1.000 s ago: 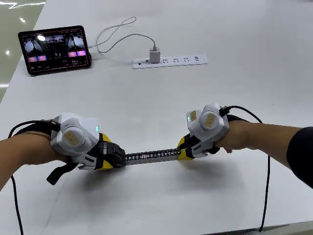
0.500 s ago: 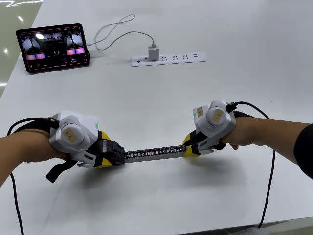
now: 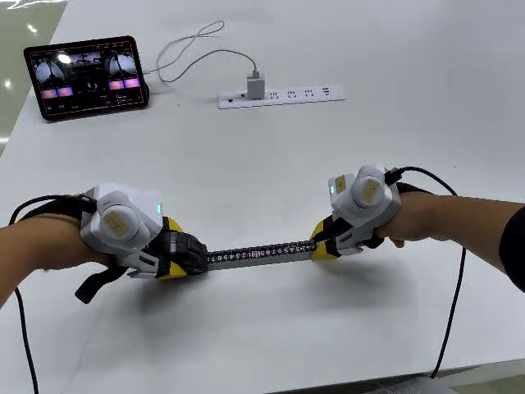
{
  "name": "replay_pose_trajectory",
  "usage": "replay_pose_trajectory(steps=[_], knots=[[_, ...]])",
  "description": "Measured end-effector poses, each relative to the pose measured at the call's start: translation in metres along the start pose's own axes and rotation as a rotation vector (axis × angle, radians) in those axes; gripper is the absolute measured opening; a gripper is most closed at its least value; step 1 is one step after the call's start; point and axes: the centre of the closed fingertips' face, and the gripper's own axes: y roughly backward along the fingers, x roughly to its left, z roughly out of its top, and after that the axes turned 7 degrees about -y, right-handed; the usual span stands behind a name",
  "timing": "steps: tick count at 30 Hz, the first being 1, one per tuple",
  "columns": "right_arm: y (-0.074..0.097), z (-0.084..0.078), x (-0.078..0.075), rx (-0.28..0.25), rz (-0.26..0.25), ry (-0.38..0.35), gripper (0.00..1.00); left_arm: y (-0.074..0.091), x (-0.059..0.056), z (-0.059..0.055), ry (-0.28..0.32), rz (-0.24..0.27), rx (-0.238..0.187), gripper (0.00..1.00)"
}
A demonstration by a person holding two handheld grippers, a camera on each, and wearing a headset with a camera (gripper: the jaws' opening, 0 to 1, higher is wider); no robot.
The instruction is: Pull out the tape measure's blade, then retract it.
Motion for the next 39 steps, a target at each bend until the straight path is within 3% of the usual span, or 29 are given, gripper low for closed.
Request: replay_pose_trajectory(steps=[39], knots=[[0.015, -0.022, -0.006, 0.001, -0.023, -0.020, 0.08, -0.001, -0.001, 0.000, -0.007, 0.000, 0.019, 0.32]])
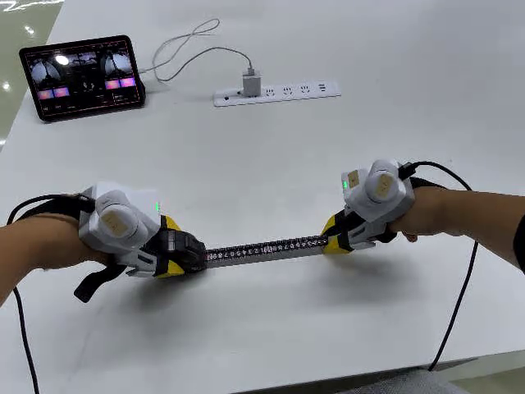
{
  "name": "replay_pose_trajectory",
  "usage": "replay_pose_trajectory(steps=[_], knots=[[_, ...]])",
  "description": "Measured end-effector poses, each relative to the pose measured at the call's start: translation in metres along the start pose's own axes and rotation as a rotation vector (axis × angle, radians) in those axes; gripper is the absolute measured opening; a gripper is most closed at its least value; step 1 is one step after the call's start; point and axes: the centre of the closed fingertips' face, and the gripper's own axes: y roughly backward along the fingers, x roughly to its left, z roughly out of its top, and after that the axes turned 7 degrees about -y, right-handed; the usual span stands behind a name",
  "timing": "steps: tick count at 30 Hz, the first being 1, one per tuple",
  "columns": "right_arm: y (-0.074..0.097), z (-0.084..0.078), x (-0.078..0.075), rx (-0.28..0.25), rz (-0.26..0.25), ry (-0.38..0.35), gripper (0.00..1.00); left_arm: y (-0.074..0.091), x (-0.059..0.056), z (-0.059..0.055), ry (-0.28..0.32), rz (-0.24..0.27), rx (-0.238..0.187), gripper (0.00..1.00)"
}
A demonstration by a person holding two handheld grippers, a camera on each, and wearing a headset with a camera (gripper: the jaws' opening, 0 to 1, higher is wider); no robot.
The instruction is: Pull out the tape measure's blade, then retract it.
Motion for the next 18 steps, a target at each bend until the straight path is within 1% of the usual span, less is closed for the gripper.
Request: replay_pose_trajectory(steps=[6, 18], knots=[[0.0029, -0.0056, -0.0015, 0.005, -0.006, -0.007, 0.08, 0.0004, -0.0003, 0.0007, 0.004, -0.001, 0.001, 0.32], [0.0063, -0.0096, -0.0017, 0.003, -0.011, -0.015, 0.08, 0.0003, 0.0004, 0.0000, 0.001, -0.003, -0.001, 0.32]])
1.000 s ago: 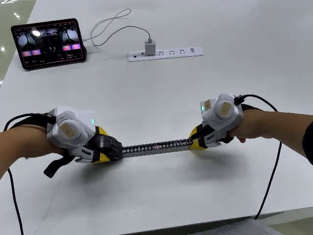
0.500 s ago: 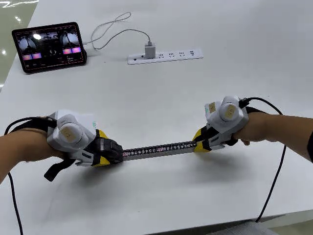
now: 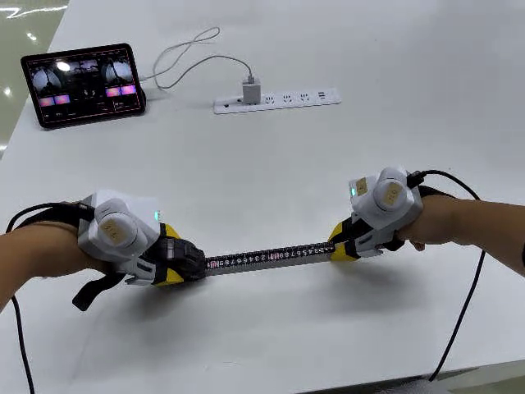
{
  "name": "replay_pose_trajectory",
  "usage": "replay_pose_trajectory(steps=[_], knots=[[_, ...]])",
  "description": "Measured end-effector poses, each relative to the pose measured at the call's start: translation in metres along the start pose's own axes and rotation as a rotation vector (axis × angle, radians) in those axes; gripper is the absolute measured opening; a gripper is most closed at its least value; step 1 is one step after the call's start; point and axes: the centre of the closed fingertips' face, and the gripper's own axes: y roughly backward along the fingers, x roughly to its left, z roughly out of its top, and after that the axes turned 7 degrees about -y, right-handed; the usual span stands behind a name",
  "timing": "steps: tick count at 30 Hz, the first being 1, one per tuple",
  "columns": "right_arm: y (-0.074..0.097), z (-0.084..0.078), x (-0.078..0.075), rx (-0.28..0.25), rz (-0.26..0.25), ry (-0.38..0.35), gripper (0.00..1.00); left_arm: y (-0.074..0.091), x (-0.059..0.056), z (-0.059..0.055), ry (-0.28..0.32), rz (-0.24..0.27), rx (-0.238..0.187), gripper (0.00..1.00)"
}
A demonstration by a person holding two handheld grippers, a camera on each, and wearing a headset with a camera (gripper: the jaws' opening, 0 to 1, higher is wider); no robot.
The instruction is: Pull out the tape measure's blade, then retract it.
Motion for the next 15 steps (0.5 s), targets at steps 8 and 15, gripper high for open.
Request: replay_pose_trajectory(steps=[8, 15], knots=[[0.0033, -0.0042, -0.0014, -0.001, -0.005, -0.007, 0.08, -0.0003, 0.0008, -0.0005, 0.001, 0.000, 0.000, 0.32], [0.0073, -0.0082, -0.0016, -0.002, -0.007, -0.015, 0.08, -0.0006, 0.0007, -0.0005, -0.002, 0.001, 0.001, 0.32]])
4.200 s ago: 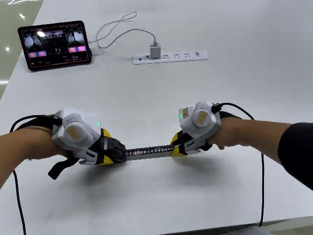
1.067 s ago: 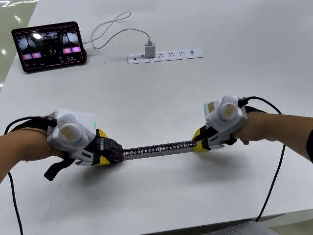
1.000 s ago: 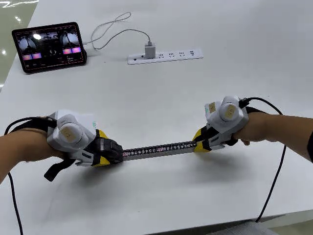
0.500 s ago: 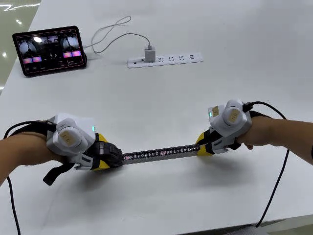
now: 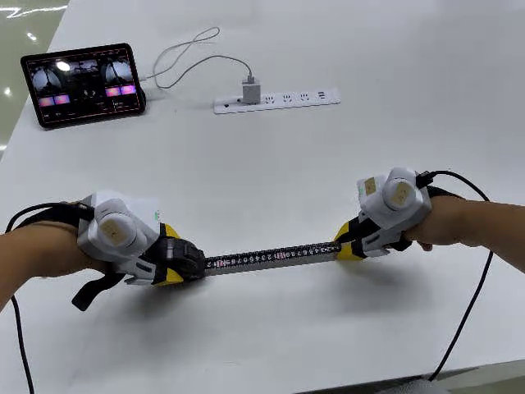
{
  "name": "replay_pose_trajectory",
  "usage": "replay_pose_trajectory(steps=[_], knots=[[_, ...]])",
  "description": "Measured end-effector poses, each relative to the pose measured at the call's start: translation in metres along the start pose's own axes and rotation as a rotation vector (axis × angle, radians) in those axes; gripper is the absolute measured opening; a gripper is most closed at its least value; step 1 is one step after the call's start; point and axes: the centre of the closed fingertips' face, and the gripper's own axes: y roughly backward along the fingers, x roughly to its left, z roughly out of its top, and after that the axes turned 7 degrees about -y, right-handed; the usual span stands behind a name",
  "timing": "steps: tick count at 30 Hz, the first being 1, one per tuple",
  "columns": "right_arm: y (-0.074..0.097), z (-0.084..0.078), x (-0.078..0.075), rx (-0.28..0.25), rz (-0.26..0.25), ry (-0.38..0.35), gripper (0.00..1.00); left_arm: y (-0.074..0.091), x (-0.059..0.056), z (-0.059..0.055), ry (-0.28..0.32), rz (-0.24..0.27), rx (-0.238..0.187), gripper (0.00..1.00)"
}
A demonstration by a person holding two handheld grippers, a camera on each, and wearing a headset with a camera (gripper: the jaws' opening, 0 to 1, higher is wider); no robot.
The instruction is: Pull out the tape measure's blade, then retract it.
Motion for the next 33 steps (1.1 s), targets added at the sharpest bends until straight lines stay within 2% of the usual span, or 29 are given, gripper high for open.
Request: replay_pose_trajectory(steps=[33], knots=[[0.0090, -0.0054, 0.0020, 0.001, -0.011, -0.025, 0.09, 0.0005, -0.0021, 0.0025, -0.007, 0.002, -0.002, 0.33]])
